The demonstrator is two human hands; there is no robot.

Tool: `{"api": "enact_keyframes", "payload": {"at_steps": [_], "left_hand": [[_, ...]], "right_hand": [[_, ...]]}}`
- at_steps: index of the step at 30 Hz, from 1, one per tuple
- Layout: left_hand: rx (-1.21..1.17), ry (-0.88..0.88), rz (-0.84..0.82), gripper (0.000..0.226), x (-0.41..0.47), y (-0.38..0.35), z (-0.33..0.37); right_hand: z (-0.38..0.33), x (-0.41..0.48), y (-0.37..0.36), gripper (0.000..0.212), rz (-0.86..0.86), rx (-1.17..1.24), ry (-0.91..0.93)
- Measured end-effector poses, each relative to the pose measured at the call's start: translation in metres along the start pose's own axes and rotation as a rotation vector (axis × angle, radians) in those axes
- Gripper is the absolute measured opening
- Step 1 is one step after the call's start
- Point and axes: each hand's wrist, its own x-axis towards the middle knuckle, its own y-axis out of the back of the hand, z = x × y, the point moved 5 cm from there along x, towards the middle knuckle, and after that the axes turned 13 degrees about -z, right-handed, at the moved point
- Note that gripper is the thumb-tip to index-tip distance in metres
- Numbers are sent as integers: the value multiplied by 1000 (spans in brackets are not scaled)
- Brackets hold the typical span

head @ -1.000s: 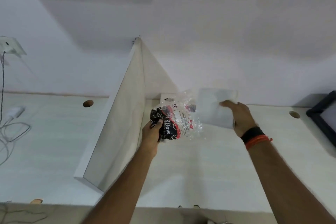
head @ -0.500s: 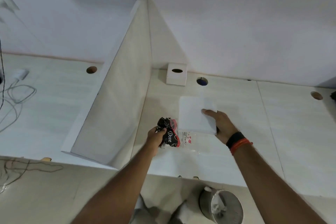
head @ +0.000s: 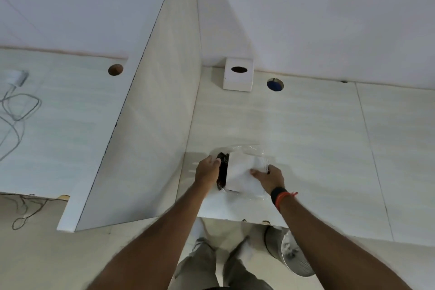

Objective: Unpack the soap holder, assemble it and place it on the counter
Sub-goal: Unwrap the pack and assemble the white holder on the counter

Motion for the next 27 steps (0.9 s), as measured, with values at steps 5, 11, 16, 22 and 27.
{"api": "enact_keyframes", "payload": {"at_steps": [5, 11, 16, 22, 27], "left_hand": [[-9, -105, 41, 39, -10, 1, 25], [-218, -167, 64, 25, -3, 3, 63], [-483, -177, 28, 22, 12, 11, 101], [-587, -171, 53, 27, 40, 25, 116], [-683, -144, 92, 27, 62, 43, 106]], "right_hand": [[-21, -12, -2, 65, 195, -150, 29], [-88, -21, 7, 59, 291, -129, 253], [-159, -15, 0, 27, 202, -56, 386], [-234, 41, -1, 53, 209, -213, 374], [-295, 103, -14, 70, 182, -431, 350]]}}
